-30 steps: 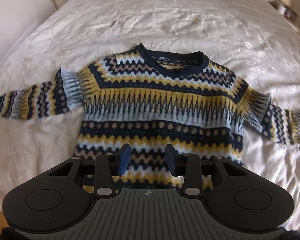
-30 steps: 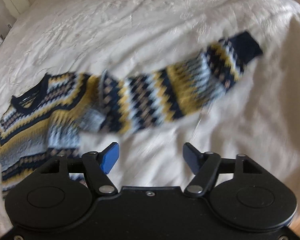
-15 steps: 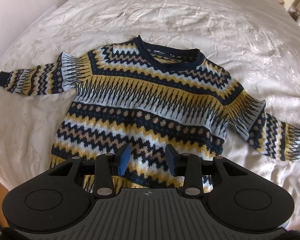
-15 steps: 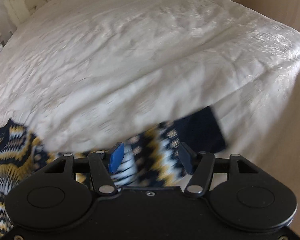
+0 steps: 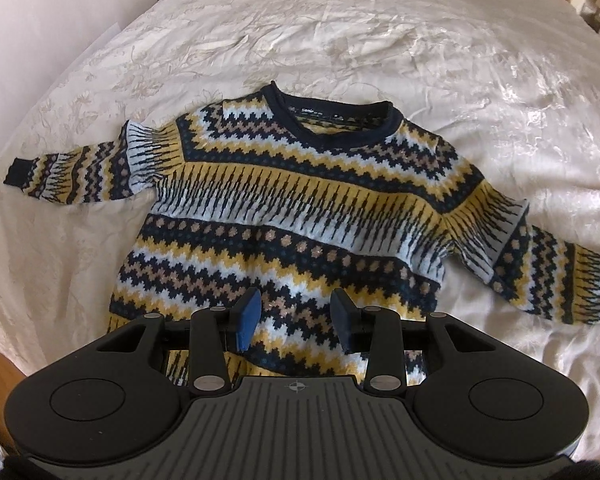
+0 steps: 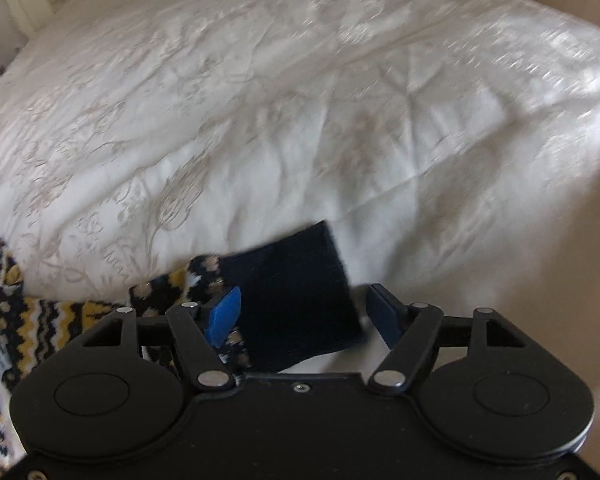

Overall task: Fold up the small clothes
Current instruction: 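Move the right gripper to the navy sleeve cuff and close on it, then lift the cuff with the right gripper and fold the sleeve across the sweater body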

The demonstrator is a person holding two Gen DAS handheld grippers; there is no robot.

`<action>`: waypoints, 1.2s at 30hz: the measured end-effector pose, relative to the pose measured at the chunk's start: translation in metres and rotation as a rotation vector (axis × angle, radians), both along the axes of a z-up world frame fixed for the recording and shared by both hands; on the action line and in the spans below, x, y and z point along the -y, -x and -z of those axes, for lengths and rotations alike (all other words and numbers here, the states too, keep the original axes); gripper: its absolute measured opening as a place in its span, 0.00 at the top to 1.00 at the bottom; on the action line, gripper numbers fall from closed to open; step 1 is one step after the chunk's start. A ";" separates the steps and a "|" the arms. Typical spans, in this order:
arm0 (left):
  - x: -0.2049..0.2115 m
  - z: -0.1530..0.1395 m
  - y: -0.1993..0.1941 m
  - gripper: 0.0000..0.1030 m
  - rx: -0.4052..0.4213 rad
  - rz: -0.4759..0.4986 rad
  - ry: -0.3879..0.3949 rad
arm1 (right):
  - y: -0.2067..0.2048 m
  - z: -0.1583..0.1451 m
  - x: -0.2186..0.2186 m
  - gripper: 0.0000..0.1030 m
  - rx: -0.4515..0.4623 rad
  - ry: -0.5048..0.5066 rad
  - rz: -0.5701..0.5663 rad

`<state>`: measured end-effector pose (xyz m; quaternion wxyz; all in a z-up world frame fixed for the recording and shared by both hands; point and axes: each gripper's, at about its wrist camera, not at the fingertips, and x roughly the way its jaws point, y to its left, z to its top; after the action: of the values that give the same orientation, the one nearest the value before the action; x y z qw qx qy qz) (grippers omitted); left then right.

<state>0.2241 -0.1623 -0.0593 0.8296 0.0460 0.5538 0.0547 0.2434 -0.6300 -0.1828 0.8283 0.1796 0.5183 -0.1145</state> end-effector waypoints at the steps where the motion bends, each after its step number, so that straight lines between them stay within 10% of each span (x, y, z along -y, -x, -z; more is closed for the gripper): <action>1: 0.001 0.000 0.000 0.64 -0.001 0.000 -0.004 | 0.000 0.002 0.002 0.29 0.007 -0.029 -0.009; 7: 0.005 0.001 0.001 0.64 -0.009 0.005 -0.021 | -0.002 0.008 0.006 0.38 0.016 -0.085 -0.025; 12: 0.016 -0.001 0.000 0.64 -0.006 0.039 -0.029 | -0.004 0.017 0.008 0.83 0.007 -0.196 -0.047; 24: 0.028 -0.003 0.004 0.64 0.004 0.075 -0.011 | 0.032 -0.047 0.044 0.87 0.020 0.027 0.032; 36: 0.008 -0.009 0.007 0.64 0.028 0.064 0.004 | 0.040 -0.067 0.030 0.86 0.109 -0.051 0.133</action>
<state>0.2171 -0.1706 -0.0503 0.8388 0.0611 0.5403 0.0275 0.2032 -0.6595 -0.1157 0.8410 0.2408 0.4619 -0.1461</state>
